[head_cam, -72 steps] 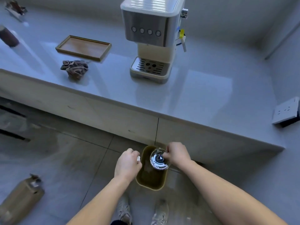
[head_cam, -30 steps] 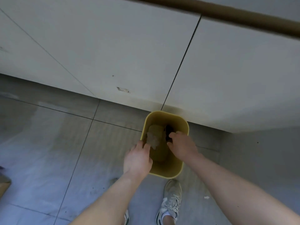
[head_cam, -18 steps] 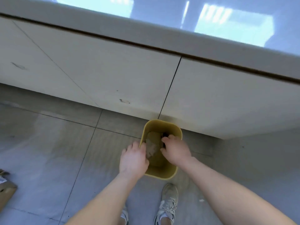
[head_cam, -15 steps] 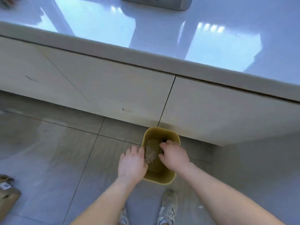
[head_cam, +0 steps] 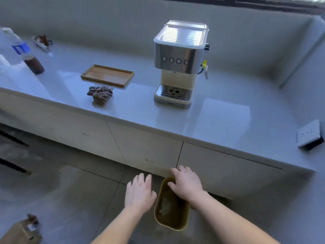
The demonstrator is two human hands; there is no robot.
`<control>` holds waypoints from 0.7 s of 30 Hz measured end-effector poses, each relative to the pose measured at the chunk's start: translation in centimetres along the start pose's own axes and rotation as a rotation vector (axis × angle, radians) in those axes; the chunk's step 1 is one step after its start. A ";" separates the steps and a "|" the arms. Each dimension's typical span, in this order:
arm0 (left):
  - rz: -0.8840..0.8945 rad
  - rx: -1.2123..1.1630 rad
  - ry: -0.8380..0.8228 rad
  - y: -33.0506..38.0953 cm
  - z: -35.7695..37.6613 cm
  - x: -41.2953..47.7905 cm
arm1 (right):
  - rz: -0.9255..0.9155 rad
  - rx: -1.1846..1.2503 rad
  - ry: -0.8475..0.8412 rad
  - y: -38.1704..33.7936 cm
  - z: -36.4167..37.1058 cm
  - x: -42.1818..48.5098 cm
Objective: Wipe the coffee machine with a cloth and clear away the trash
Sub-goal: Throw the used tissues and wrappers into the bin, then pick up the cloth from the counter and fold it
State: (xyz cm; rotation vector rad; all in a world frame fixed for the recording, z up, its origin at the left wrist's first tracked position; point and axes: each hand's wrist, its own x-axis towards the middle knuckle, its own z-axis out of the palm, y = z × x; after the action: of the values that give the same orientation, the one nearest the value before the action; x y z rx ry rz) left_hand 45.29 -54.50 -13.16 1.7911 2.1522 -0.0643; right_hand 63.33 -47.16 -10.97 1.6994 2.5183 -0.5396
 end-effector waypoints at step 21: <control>-0.078 0.035 0.233 -9.6 -14.7 -2.9 | -0.056 -0.027 0.085 -12.7 -11.0 1.2</control>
State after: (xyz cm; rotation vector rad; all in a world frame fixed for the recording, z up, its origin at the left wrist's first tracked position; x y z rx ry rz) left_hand 33.11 -55.60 -0.20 1.8114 2.3958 0.0937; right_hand 52.92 -46.88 2.30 1.6818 2.6257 -0.4447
